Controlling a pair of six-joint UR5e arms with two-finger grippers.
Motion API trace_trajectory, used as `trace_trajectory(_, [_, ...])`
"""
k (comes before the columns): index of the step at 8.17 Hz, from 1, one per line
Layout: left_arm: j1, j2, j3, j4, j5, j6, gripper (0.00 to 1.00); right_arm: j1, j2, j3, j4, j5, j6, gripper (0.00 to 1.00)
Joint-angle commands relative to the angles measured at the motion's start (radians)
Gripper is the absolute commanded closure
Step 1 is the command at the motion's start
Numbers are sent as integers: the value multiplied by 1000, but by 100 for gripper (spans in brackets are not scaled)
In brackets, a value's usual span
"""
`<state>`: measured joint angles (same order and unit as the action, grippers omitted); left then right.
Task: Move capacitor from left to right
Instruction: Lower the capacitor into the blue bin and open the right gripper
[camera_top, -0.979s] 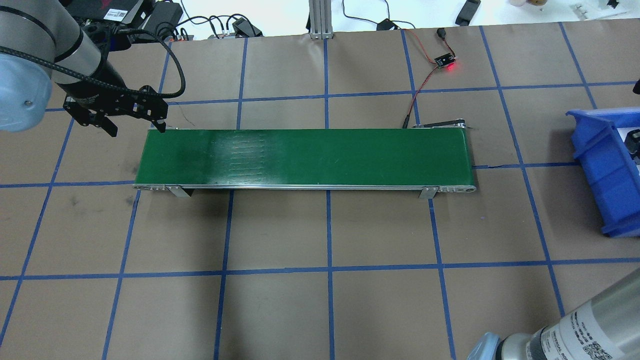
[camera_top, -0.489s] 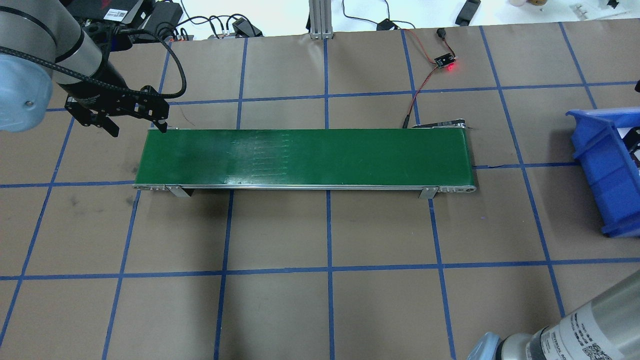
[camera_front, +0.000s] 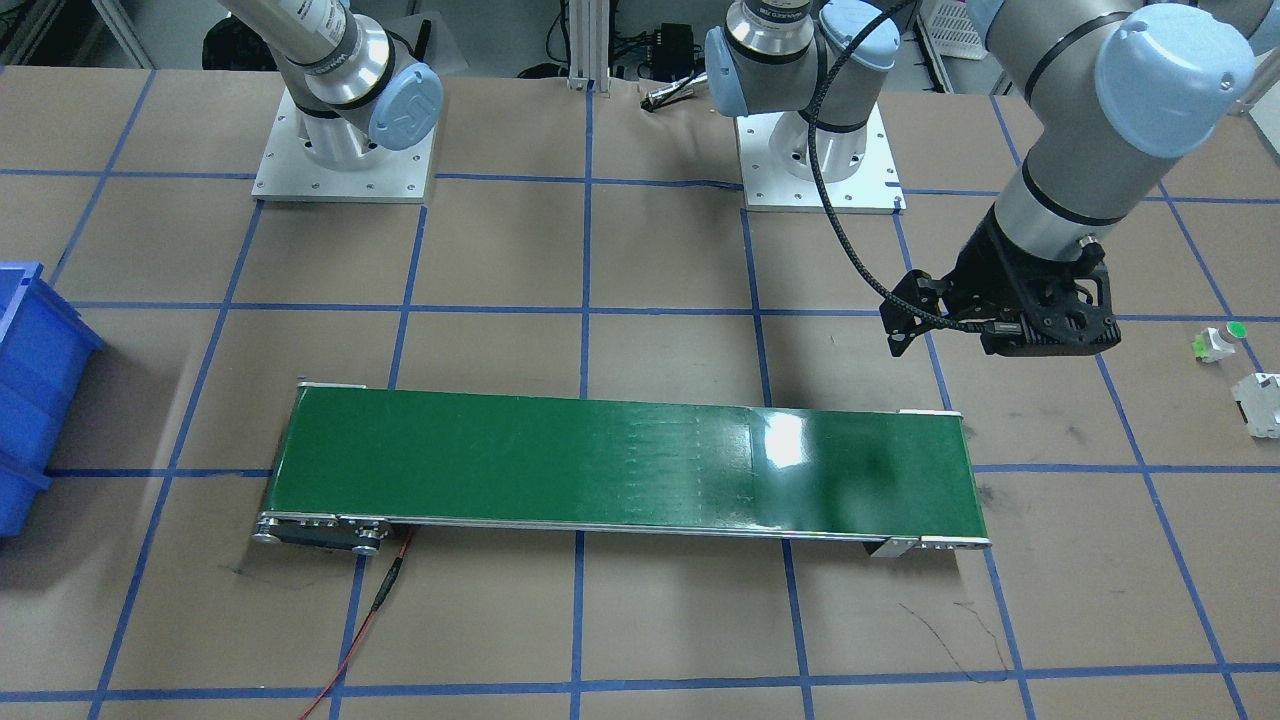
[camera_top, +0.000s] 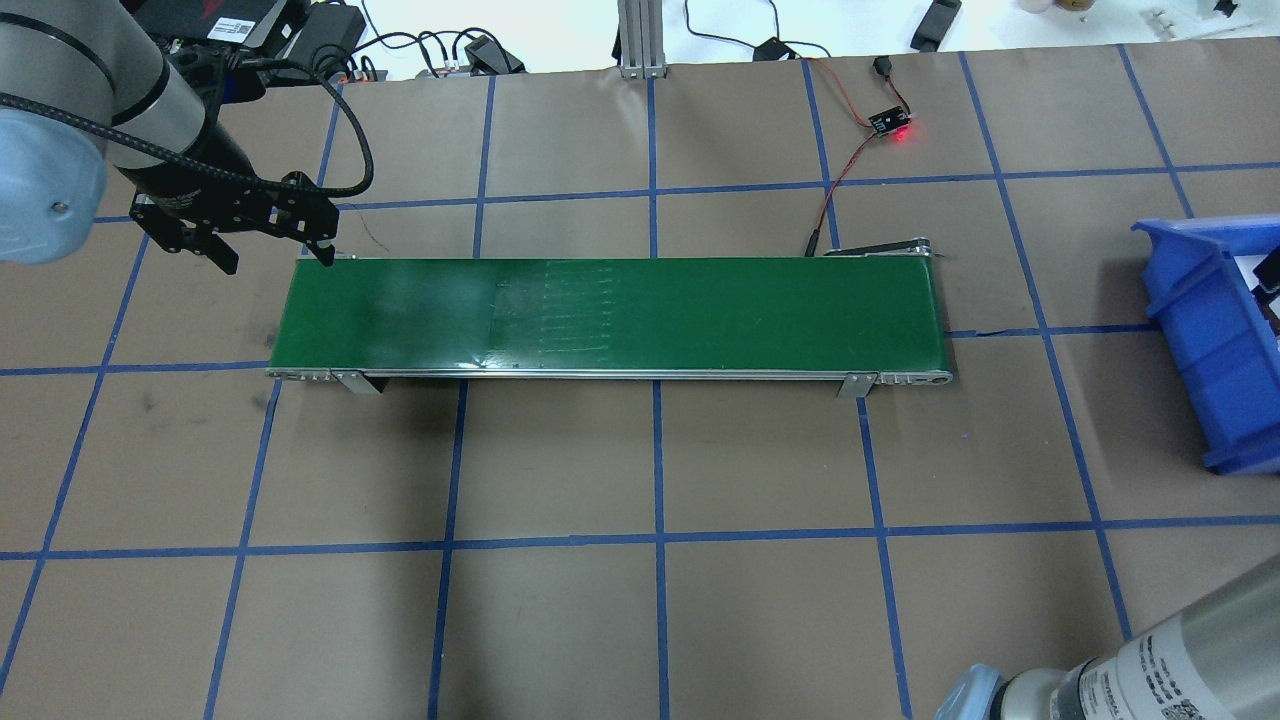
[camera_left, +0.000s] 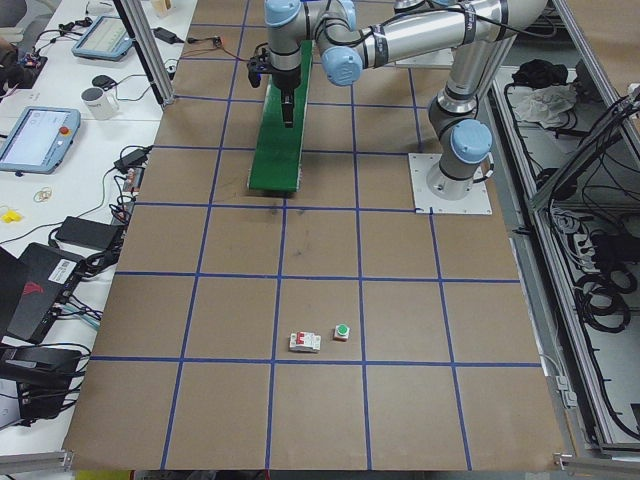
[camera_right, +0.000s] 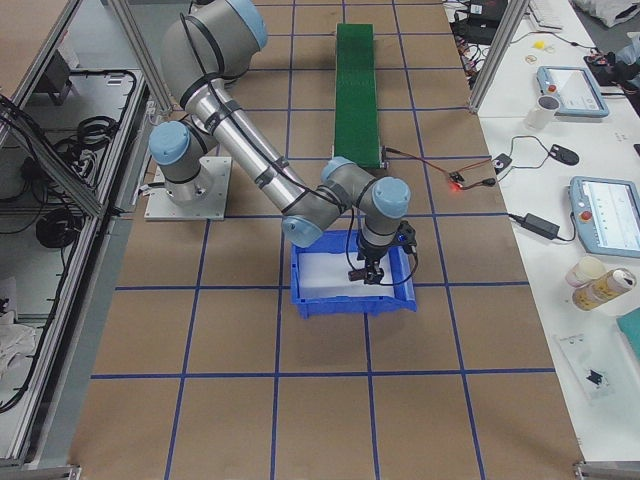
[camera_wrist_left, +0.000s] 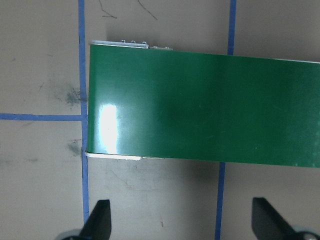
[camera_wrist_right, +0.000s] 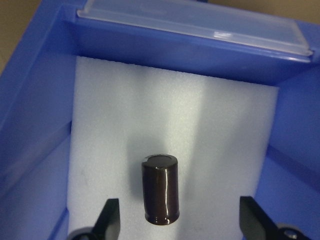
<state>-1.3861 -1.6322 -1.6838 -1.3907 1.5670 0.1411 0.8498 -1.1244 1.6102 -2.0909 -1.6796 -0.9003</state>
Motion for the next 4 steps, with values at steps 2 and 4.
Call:
trace_trajectory(2, [-1,0,1,-1,5,2,0,2,-170,1,96,3,12,0])
trace_trajectory(4, [-1,0,-1,-1,4,0,0,14,-257,1,141,1,23,0])
